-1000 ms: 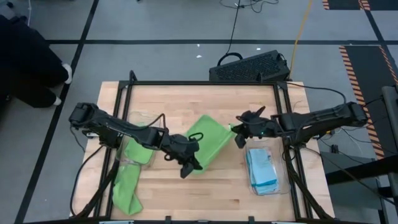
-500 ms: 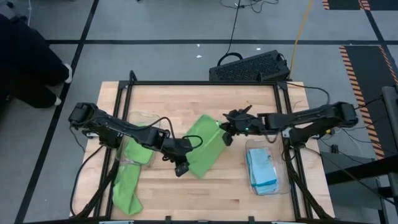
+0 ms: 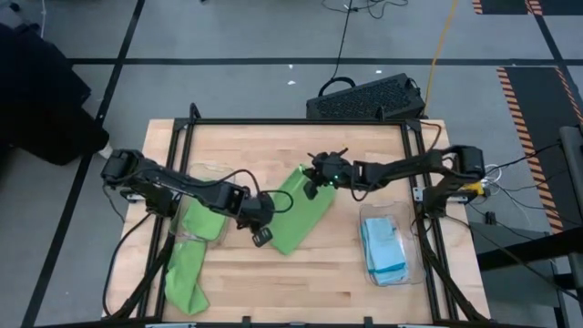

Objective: Sort microfiber towel by color & place in baskets
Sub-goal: Fold the right green microfiber towel

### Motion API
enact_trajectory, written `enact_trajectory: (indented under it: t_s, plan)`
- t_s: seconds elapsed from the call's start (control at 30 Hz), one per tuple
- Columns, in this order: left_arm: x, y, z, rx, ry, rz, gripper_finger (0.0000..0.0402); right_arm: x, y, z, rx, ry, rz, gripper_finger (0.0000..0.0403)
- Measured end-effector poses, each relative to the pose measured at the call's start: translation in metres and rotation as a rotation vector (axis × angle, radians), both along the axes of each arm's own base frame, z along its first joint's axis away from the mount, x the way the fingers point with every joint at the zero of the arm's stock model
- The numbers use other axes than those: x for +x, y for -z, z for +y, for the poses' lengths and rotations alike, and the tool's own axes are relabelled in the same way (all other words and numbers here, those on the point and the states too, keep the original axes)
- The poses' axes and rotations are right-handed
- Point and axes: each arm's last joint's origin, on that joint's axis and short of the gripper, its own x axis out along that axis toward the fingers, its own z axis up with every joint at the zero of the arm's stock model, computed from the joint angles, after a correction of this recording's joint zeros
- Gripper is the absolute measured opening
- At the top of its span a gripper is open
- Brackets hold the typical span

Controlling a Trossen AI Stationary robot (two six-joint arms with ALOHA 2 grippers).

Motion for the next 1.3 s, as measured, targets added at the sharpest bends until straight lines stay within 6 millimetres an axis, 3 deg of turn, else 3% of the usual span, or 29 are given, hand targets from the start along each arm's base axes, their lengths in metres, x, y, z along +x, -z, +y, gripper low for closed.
enact_trajectory:
  t_s: [0.3, 0.63, 0.8, 0.93, 1.1, 1.2, 1.3]
  plan:
    - [0.006, 0.006, 0.022, 0.017, 0.012, 0.022, 0.0007, 0.008, 0.024, -0.022, 0.024, 0.033, -0.016, 0.0000]
    - [0.017, 0.055, 0.017, -0.002, 0.086, 0.204, 0.0006, 0.013, 0.033, -0.016, 0.047, 0.004, -0.023, 0.0000]
    - [0.018, 0.066, 0.017, 0.005, 0.059, 0.252, 0.0019, 0.013, 0.033, -0.017, 0.036, 0.034, -0.025, 0.0009]
    - [0.016, 0.065, 0.017, 0.023, 0.028, 0.280, 0.0020, 0.012, 0.033, -0.018, 0.030, 0.061, -0.031, 0.0042]
    - [0.007, 0.061, 0.020, 0.061, -0.009, 0.333, 0.0021, 0.013, 0.031, -0.013, 0.075, -0.012, -0.033, 0.0113]
    - [0.002, 0.057, 0.021, 0.074, -0.035, 0.365, 0.0021, 0.013, 0.020, -0.006, 0.107, -0.105, -0.069, 0.0154]
    - [-0.002, 0.049, 0.021, 0.079, -0.053, 0.361, 0.0021, 0.016, 0.003, 0.014, 0.063, -0.231, -0.140, 0.0177]
